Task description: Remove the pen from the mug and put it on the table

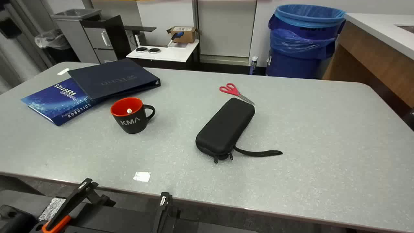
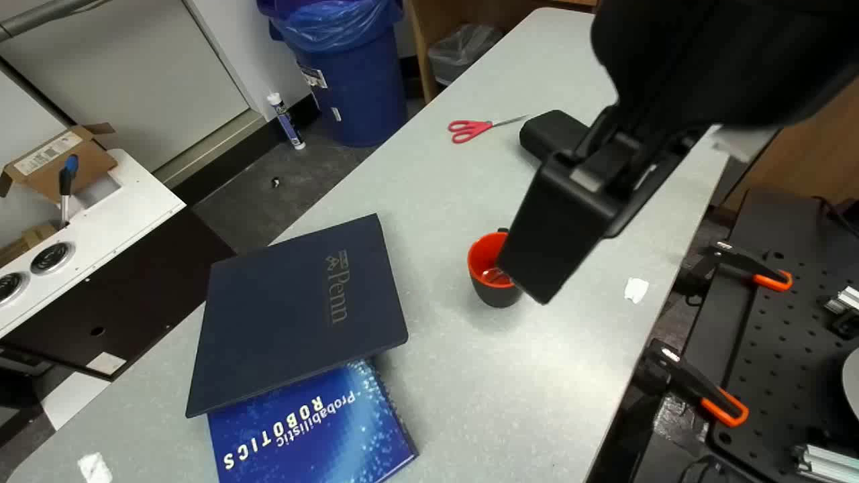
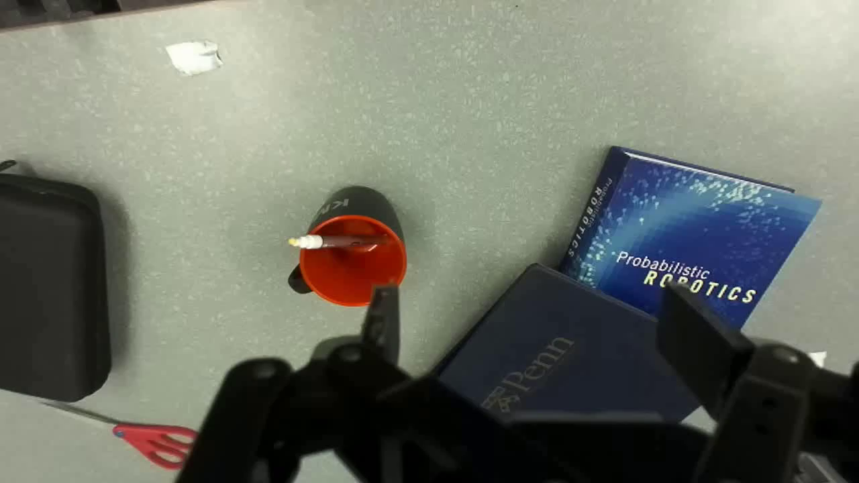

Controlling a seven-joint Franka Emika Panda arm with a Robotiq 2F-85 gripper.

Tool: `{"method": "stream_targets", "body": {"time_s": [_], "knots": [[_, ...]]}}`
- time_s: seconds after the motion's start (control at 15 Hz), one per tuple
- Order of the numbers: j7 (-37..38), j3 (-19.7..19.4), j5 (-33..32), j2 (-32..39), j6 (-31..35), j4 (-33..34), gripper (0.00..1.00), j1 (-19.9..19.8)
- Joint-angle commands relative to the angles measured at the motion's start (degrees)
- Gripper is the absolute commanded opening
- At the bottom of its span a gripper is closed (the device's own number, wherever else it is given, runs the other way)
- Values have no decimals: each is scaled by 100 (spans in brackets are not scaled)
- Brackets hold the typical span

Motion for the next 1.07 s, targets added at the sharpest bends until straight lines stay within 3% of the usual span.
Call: {"method": "stream_targets", "body": {"time_s": [0.0,0.27,0.6,1.0], "knots": [[33,-56,-48,9,-10,8,100,51],[-181,-145,-93,56,-62,44,100,68],[-1149,-731,-488,183,-253,-77,100,-115],[-2380,-1431,-702,824,-183,-267,100,-218]]}}
